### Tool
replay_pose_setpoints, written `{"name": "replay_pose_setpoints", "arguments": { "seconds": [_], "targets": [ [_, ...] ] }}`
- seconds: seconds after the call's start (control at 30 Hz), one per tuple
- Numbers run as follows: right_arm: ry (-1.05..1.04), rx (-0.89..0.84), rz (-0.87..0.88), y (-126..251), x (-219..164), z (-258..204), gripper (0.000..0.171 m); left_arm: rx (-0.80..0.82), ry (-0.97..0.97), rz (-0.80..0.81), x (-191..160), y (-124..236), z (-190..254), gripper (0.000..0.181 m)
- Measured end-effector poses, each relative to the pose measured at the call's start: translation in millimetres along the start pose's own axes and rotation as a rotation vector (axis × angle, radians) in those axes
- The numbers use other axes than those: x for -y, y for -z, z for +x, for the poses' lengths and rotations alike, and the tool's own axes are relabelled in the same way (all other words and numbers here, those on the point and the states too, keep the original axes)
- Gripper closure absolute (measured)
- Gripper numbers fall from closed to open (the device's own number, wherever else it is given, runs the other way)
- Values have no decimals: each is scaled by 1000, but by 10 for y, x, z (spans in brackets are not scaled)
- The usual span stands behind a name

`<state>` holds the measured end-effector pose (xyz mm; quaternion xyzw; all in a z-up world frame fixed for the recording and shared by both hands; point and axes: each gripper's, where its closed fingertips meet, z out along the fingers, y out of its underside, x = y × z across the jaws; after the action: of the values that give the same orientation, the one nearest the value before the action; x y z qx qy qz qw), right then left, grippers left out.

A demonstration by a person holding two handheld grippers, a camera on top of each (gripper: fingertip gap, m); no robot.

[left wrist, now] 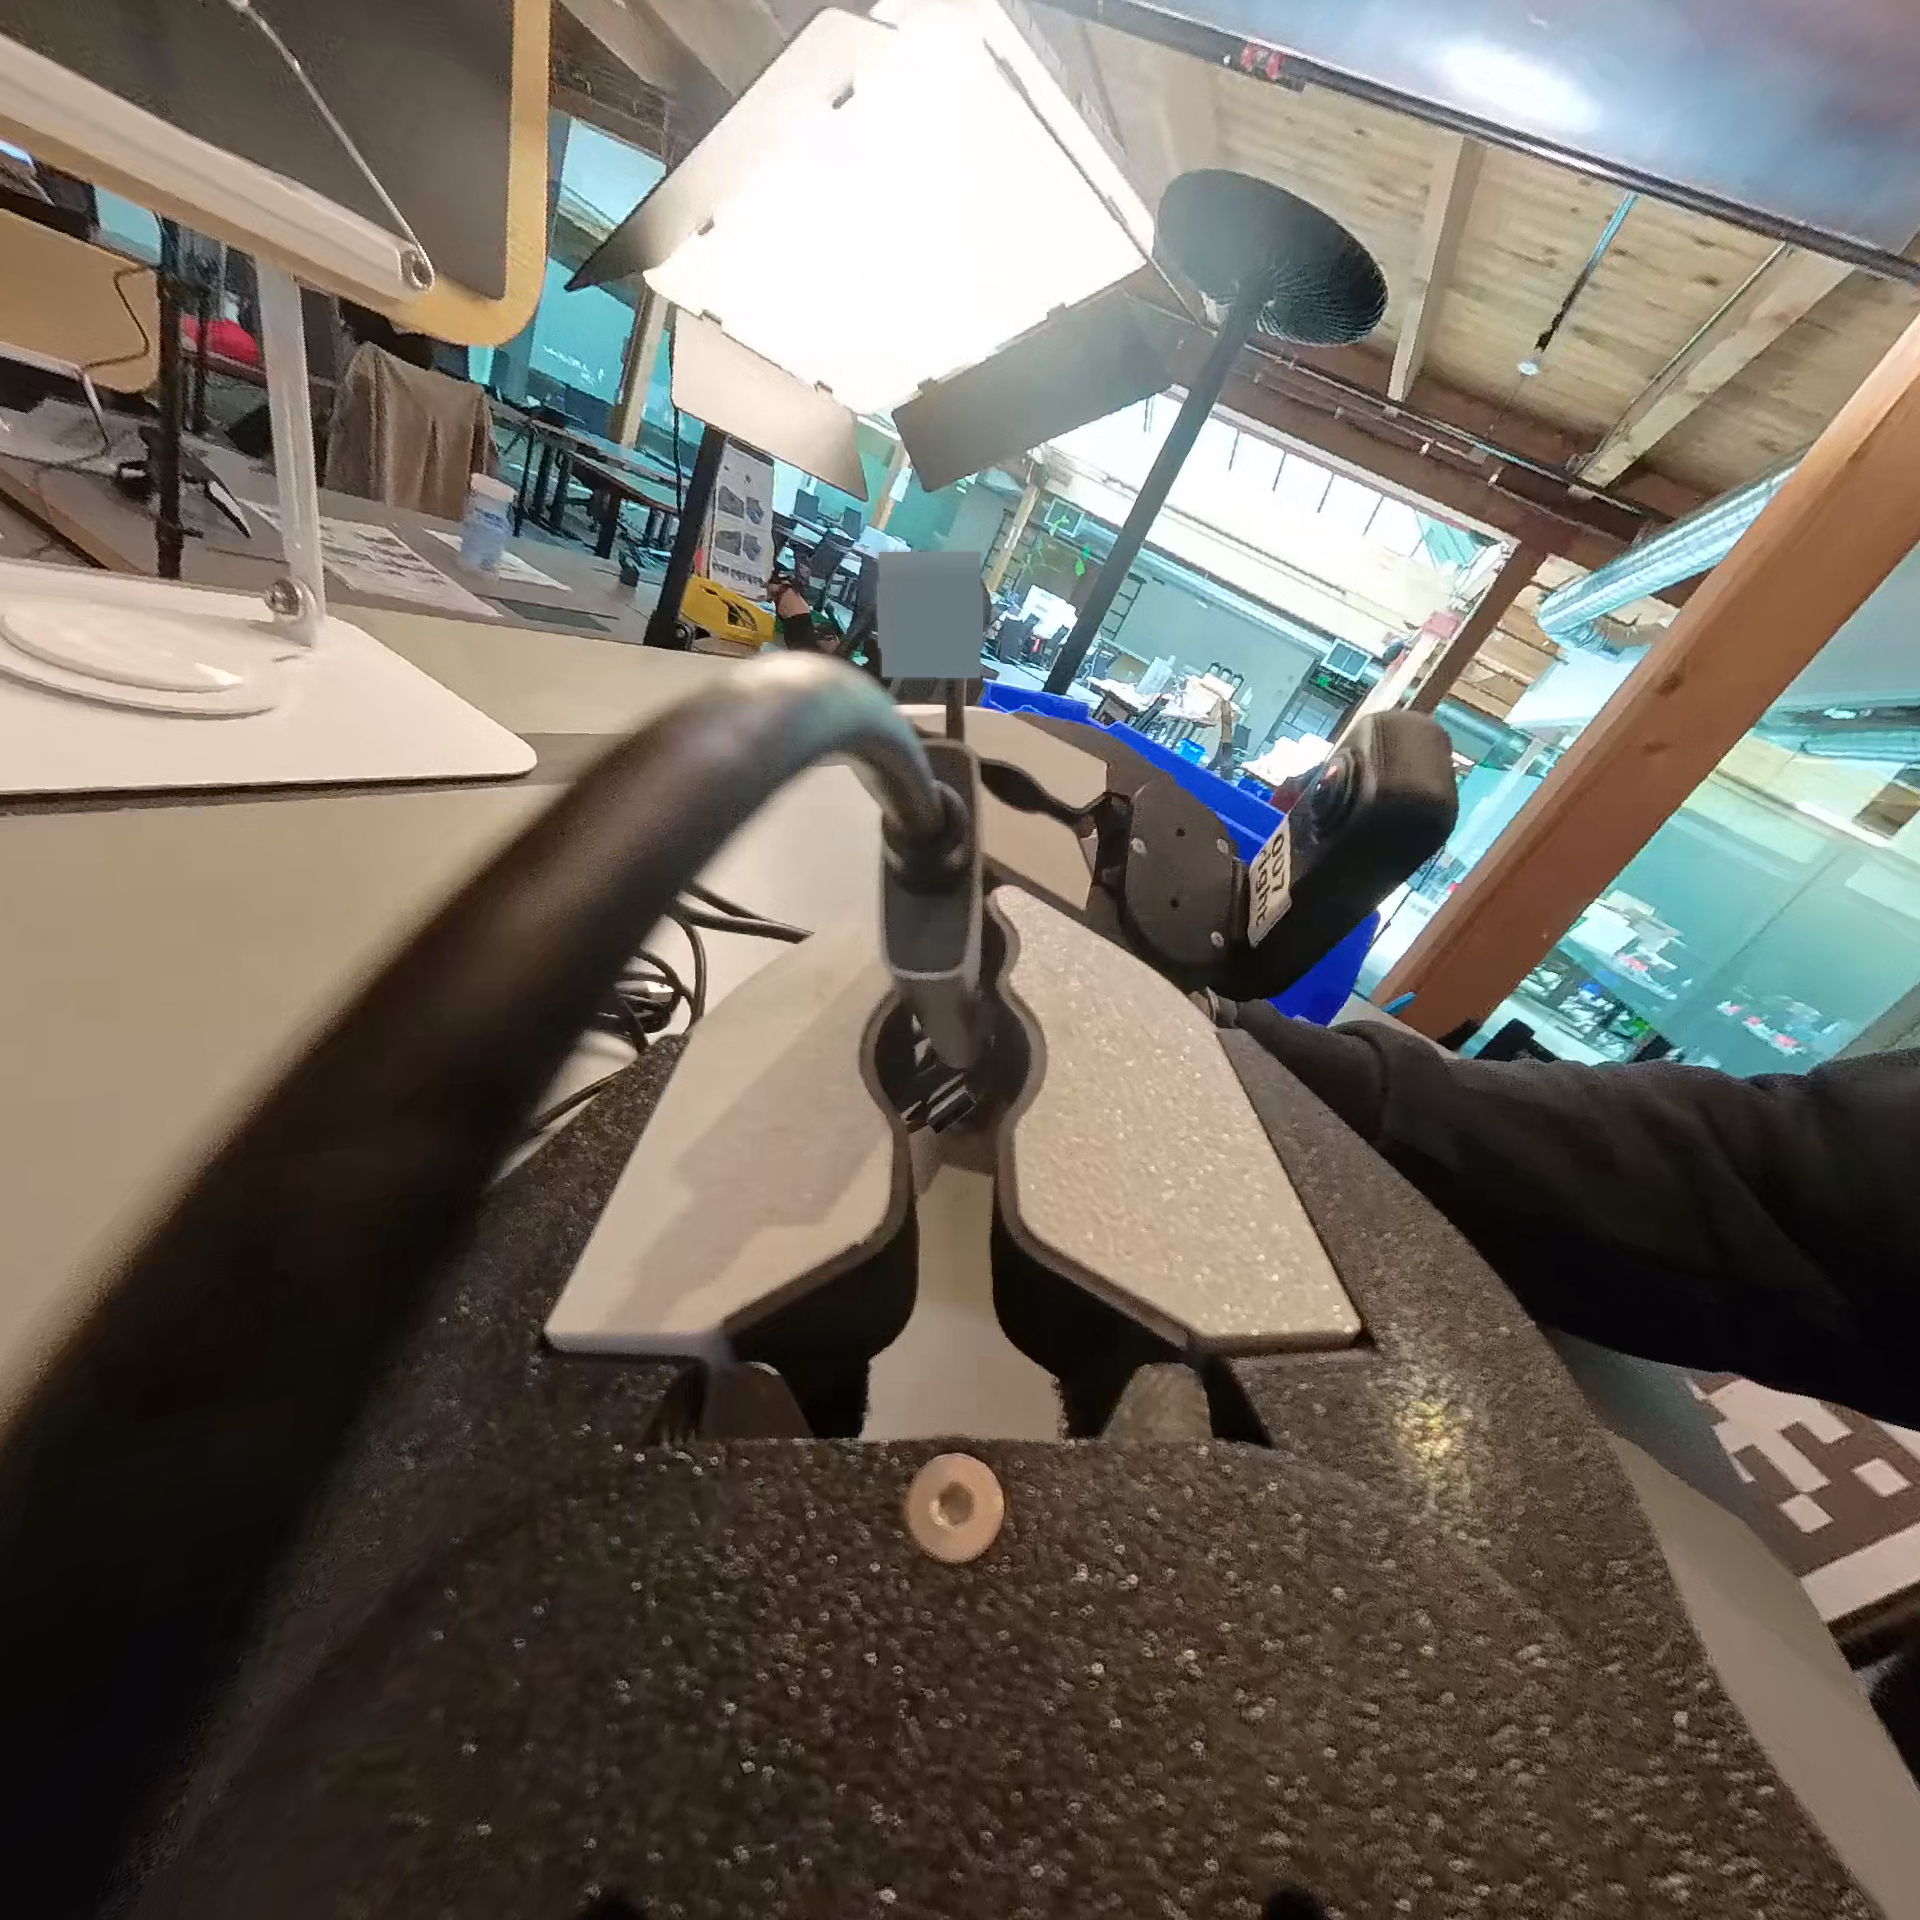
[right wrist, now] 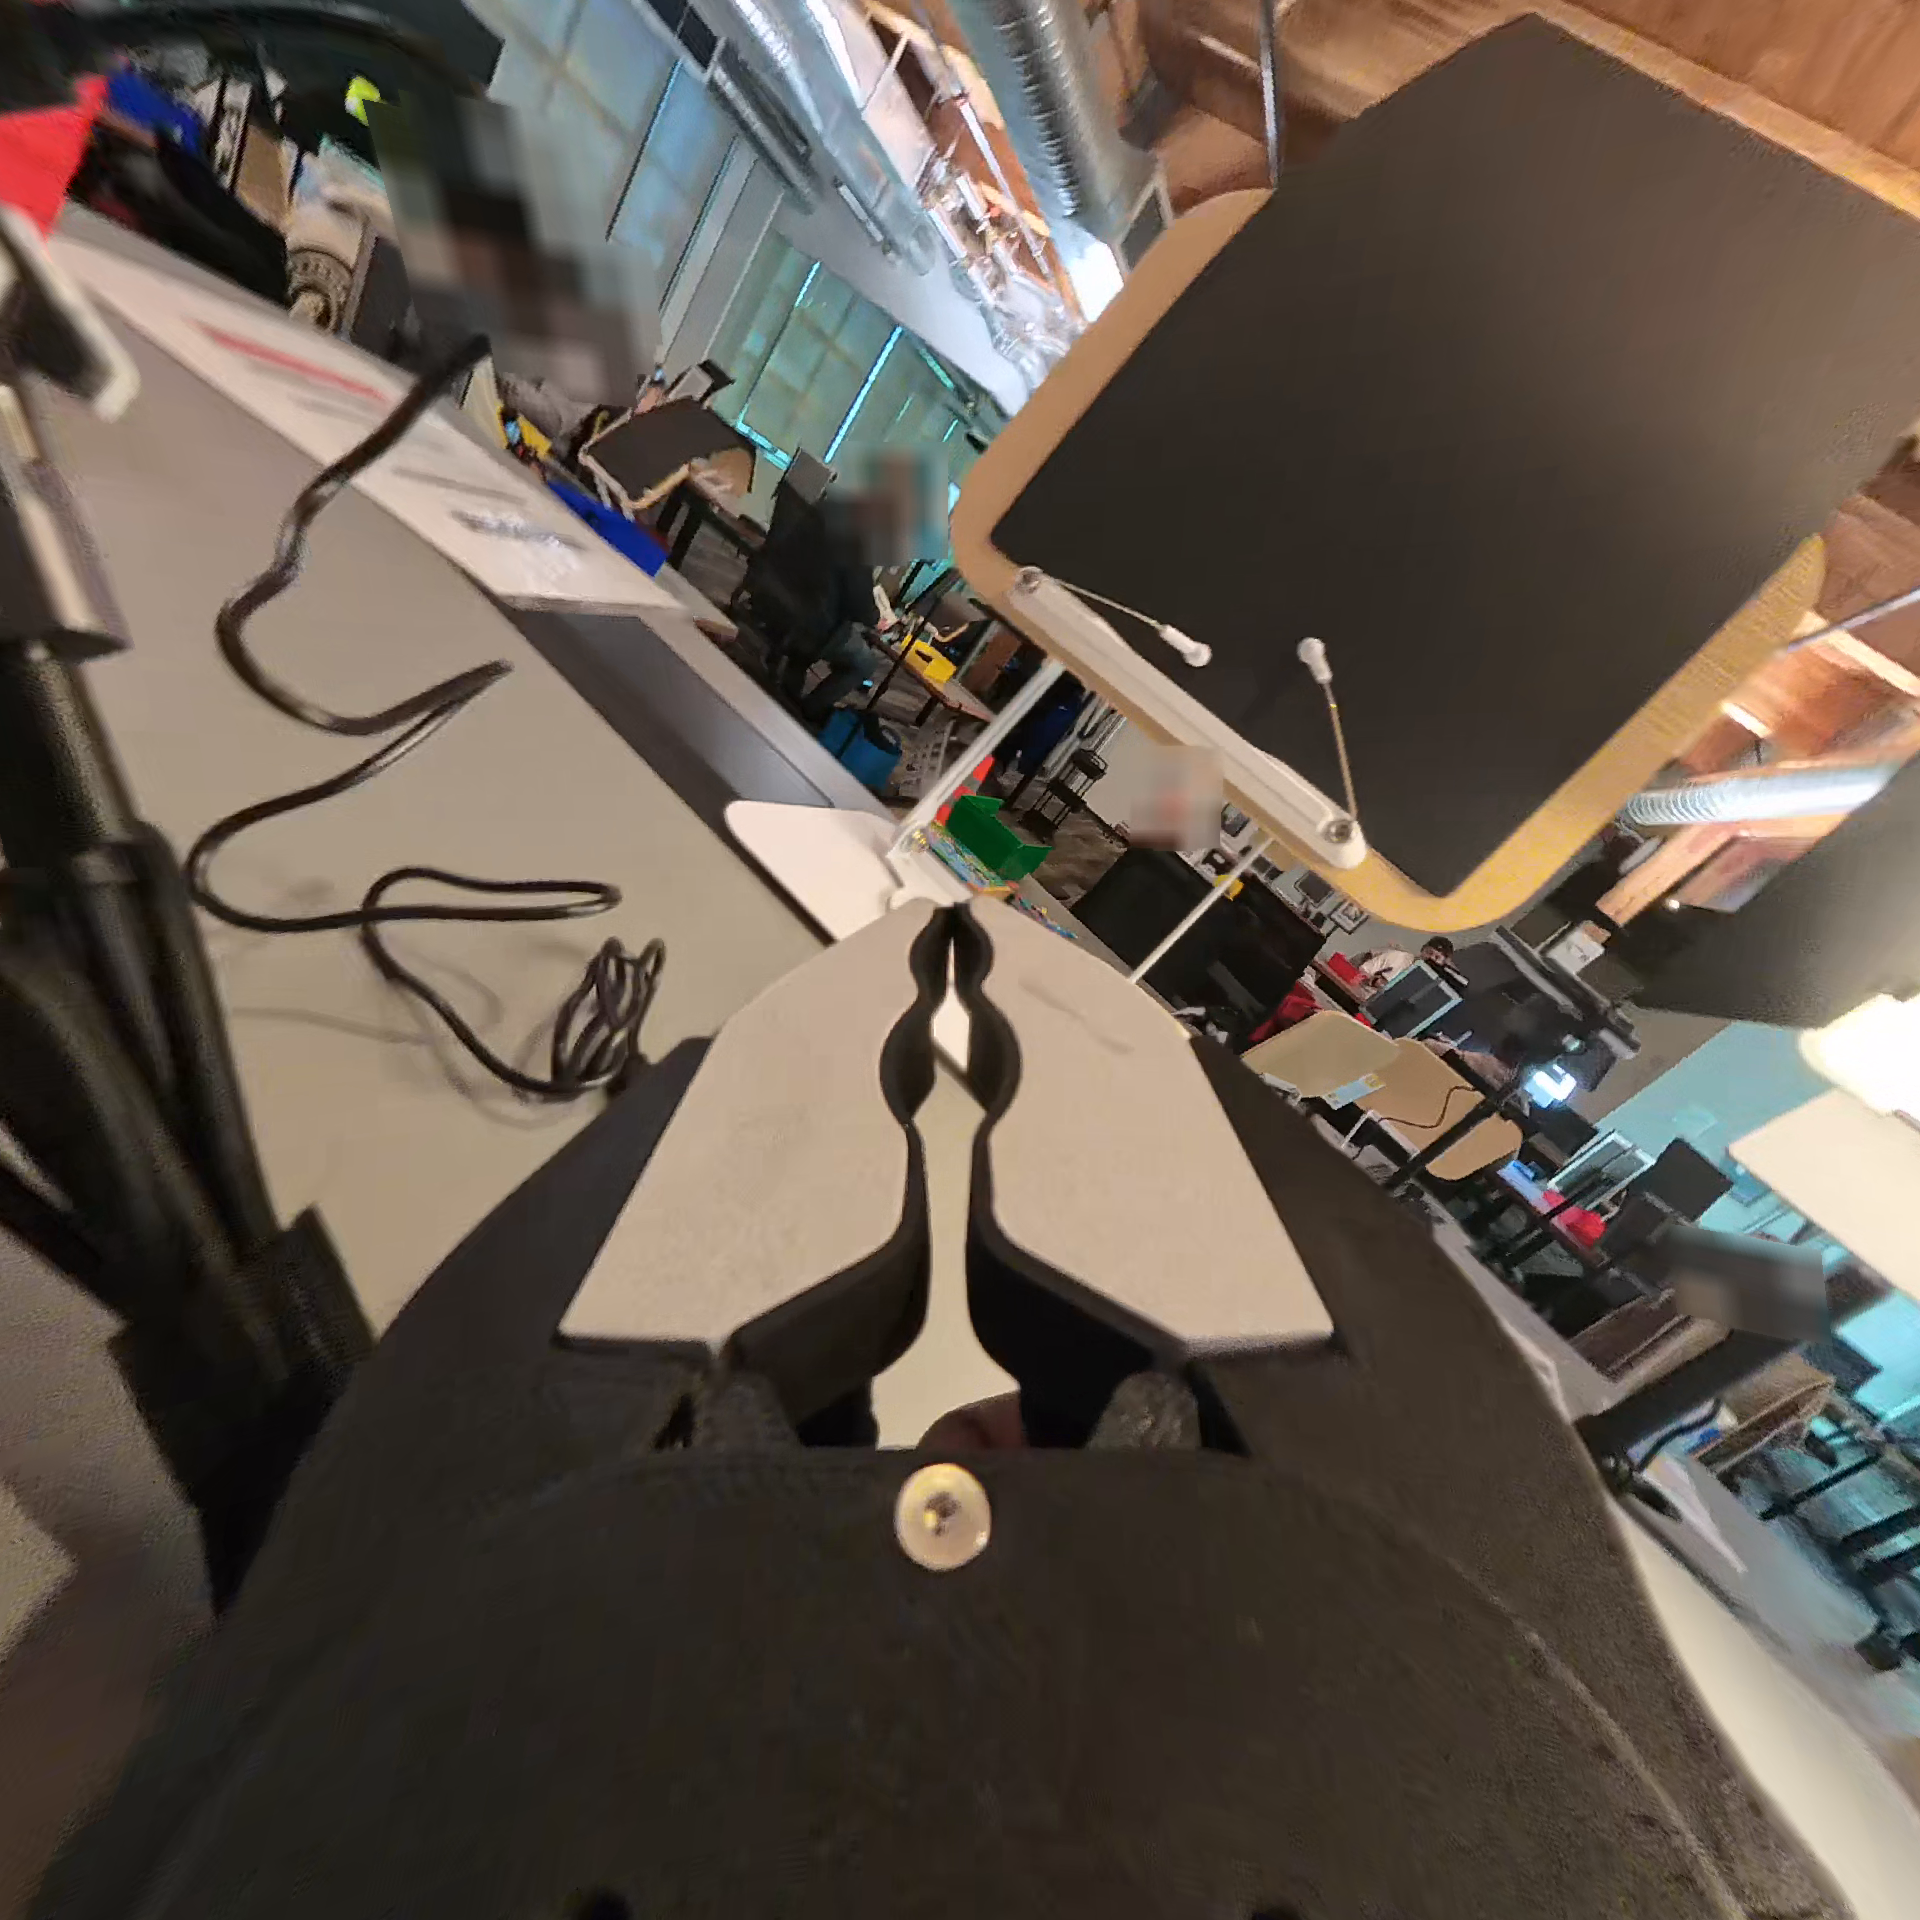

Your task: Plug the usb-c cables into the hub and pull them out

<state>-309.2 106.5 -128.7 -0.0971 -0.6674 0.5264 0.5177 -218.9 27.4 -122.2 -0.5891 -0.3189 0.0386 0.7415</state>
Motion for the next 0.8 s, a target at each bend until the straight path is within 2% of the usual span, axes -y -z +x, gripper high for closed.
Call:
{"name": "replay_pose_setpoints", "arguments": {
  "seconds": [0.07, 0.1, 0.13, 0.23, 0.47, 0.6, 0.7, 0.73, 0.8],
  "targets": [
    [56, 27, -20, -18, -21, -93, 171, -27, 38, -3, -1, -10, -12, 177],
    [74, 35, -29, -22, -32, -124, 171, -9, 53, -12, -10, -27, -52, 171],
    [88, 41, -35, -26, -38, -149, 171, 3, 64, -36, -40, -51, -78, 176],
    [127, 48, -57, -45, -70, -200, 170, -47, 50, -47, -42, -100, -31, 173],
    [122, 71, -86, -92, 56, -205, 163, -126, 56, 106, 195, -37, -75, 177],
    [216, 209, -70, -345, 727, -362, 164, -129, 102, 192, 321, 39, -170, 172],
    [598, 127, -159, -697, 1260, -317, 161, -133, 111, 185, 325, 28, -197, 170],
    [668, 170, -185, -791, 1405, -410, 161, -134, 108, 187, 331, 28, -202, 172],
    [643, 317, -173, -931, 1735, -782, 159, -139, 108, 183, 338, 21, -219, 173]
  ]
}}
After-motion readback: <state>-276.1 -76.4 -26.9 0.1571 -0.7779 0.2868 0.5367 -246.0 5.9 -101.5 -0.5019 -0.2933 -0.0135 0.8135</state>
